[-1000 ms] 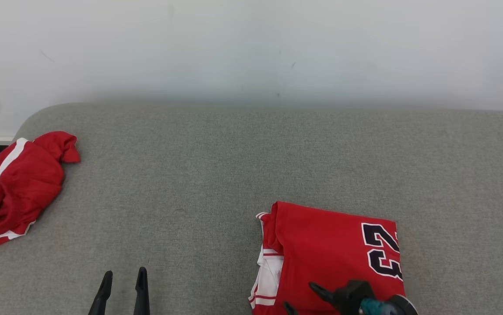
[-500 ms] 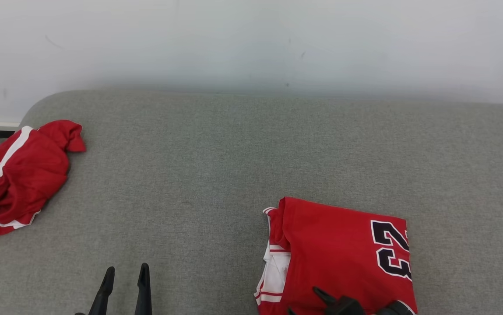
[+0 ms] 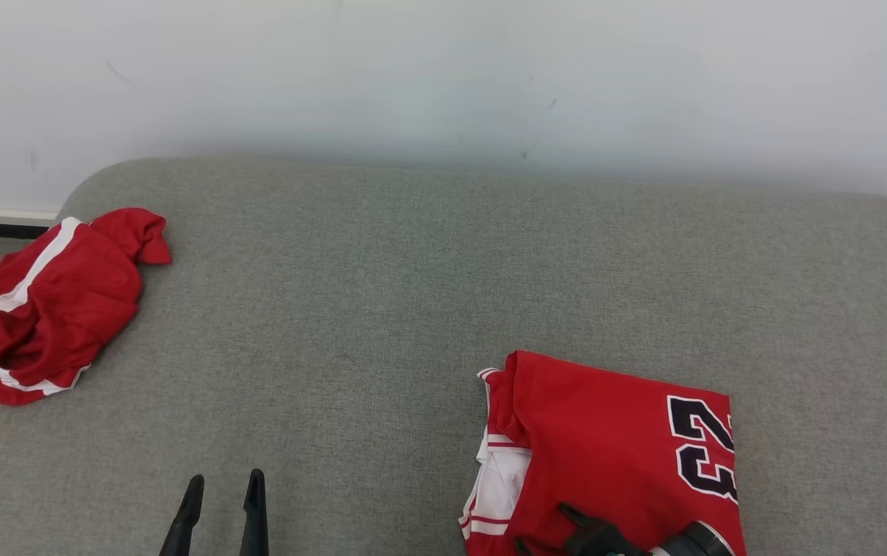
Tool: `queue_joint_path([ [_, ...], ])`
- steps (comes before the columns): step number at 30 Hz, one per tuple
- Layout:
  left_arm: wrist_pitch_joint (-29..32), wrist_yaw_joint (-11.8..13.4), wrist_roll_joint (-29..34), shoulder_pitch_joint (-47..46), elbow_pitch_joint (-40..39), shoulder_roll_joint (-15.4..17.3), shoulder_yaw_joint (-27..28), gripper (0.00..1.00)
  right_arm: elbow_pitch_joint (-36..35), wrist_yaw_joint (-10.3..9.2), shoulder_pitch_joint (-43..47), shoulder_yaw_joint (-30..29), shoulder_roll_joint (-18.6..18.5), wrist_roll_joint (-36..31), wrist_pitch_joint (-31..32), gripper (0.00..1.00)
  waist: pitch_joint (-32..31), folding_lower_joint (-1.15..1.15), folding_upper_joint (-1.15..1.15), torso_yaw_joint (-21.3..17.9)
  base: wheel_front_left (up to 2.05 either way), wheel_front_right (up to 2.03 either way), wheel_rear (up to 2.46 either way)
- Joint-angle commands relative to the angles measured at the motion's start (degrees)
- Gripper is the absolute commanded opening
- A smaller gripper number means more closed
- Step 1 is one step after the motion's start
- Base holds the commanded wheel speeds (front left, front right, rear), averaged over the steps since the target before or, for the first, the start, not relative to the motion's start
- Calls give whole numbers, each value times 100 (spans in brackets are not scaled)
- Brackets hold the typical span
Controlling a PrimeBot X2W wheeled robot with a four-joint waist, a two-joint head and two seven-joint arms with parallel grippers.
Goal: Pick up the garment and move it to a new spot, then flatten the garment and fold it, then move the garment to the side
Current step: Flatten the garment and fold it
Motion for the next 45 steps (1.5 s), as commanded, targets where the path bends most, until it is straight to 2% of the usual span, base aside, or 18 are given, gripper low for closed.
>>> queue_joint_path([
  [1, -2, 12, -1, 24, -23, -1, 4, 100, 76, -14, -55, -14, 28, -45, -25, 100, 1, 0, 0, 9, 0, 0, 0],
  [9, -2, -36, 14, 12, 69, 0, 53, 100, 400, -14, -204, -111, 133, -9, -145, 100, -24, 0, 0, 36, 0, 0, 0],
  [10, -2, -49, 17, 8, 80, 0, 66, 100, 427, -14, -211, -115, 145, 0, -167, 97, -29, 0, 0, 35, 0, 0, 0],
  [11, -2, -61, 21, 4, 93, 0, 80, 100, 450, -14, -216, -123, 156, 18, -168, 85, -36, 0, 0, 32, 0, 0, 0],
  [12, -1, -58, 24, 2, 105, -1, 90, 100, 466, -14, -220, -131, 166, 41, -201, 45, -42, 0, 0, 30, 0, 0, 0],
  [13, -2, -69, 26, -3, 112, 0, 103, 100, 475, -14, -225, -128, 175, 49, -221, 37, -45, 0, 0, 27, 0, 0, 0],
  [14, -2, -78, 25, -11, 119, 0, 113, 100, 492, -14, -228, -121, 184, 56, -237, 11, -48, 0, 0, 24, 0, 0, 0],
  [15, -2, -92, 26, -21, 127, 0, 120, 100, 507, -14, -226, -118, 192, 65, -254, 0, -50, 0, 0, 20, 0, 0, 0],
  [25, -2, -142, 15, -107, 181, 0, 161, 100, 332, -14, -209, -185, 243, 315, -461, 0, -9, 0, 0, -10, 0, 0, 0],
  [30, -2, -162, 5, -112, 190, 0, 219, 100, -233, -14, 3, -417, 193, 455, -458, 0, 0, 0, 0, -60, 0, 0, 0],
  [38, -2, -131, -13, -155, 155, -1, 205, 100, -1390, -14, 388, -819, -39, 664, -114, 0, 27, 0, 0, -185, 0, 0, 0],
  [45, -2, -75, -49, -170, 132, 0, 94, 100, -1999, -14, 500, -1424, 102, 511, -115, 0, 40, 0, 0, -191, 0, 0, 0],
])
